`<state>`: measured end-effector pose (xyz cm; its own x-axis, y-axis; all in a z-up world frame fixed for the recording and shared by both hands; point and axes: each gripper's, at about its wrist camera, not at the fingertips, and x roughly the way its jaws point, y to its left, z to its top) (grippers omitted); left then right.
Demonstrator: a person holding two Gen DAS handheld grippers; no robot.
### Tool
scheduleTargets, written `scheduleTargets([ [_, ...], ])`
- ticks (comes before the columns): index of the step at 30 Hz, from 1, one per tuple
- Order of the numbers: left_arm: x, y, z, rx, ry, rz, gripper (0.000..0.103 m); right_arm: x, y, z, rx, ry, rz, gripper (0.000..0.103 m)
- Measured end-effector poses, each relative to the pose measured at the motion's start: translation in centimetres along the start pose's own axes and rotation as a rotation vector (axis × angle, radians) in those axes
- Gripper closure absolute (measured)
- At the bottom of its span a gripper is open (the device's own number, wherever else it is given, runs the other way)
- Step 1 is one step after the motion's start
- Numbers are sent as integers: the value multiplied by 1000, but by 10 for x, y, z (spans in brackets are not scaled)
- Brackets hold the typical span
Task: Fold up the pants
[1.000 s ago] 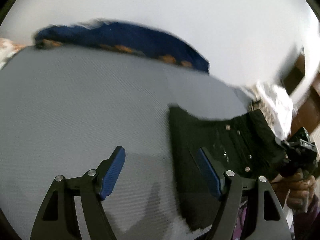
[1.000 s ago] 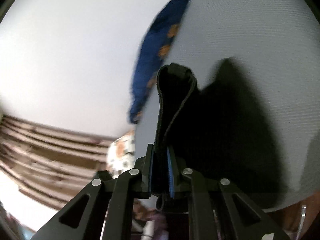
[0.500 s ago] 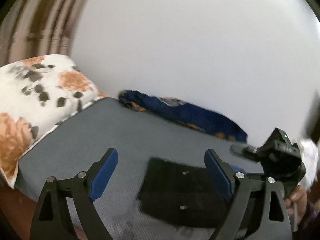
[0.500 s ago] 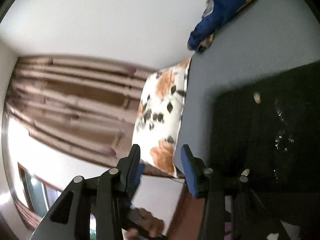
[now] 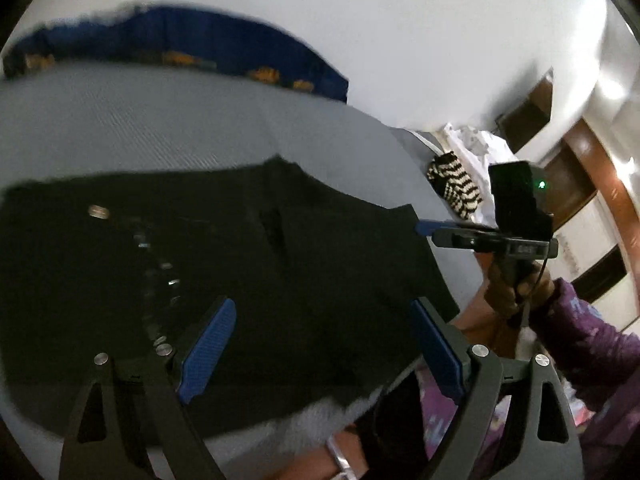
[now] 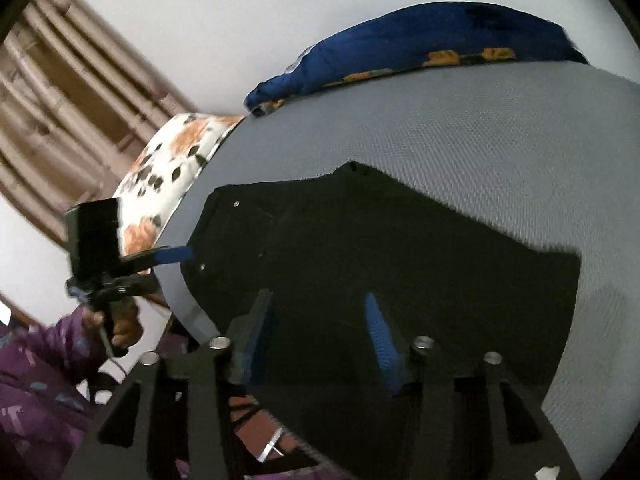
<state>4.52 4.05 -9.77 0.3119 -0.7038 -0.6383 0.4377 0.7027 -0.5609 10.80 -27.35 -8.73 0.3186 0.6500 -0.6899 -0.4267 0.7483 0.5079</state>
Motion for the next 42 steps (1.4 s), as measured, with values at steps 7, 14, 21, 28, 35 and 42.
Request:
scheduleTargets([
  [7, 39, 8, 16, 3, -45, -47, 15, 68, -4, 54, -179, 171, 121, 52],
  [14, 43, 19, 9, 20, -26, 29, 15, 122, -9, 61, -337, 357, 156, 51],
  [21, 34, 34, 7, -57, -48, 43, 15, 136, 1, 64, -465, 390, 97, 89],
  [28, 35, 30, 5, -41, -42, 78, 15, 122, 7, 62, -519, 353, 55, 99],
  [35, 34, 33, 5, -53, -51, 97, 15, 105, 12, 66, -524, 267, 32, 100],
  [42, 30, 38, 5, -84, -70, 109, 15, 101, -2, 79, -478, 215, 17, 100],
])
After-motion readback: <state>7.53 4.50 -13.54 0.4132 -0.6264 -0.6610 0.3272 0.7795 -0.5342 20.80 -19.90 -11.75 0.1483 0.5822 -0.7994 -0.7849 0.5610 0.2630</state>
